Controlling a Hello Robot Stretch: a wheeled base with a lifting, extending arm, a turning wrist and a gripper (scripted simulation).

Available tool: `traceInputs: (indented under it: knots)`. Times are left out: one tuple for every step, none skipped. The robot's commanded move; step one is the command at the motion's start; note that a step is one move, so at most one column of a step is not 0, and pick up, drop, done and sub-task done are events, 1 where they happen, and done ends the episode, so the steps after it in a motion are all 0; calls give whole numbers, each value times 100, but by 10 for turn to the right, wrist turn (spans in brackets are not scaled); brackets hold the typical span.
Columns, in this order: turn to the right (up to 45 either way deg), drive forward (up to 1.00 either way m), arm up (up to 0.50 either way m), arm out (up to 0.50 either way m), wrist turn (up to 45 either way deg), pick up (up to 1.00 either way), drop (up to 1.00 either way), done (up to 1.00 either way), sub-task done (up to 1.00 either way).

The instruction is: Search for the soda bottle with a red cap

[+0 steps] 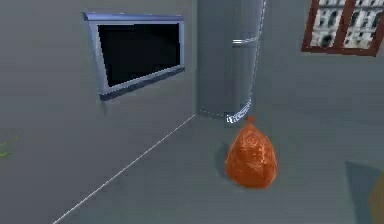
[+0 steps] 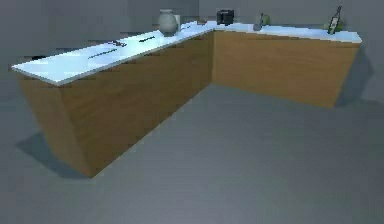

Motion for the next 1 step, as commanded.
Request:
traceInputs:
  knots:
    - [450, 0, 0, 0, 0, 0, 0, 0, 0]
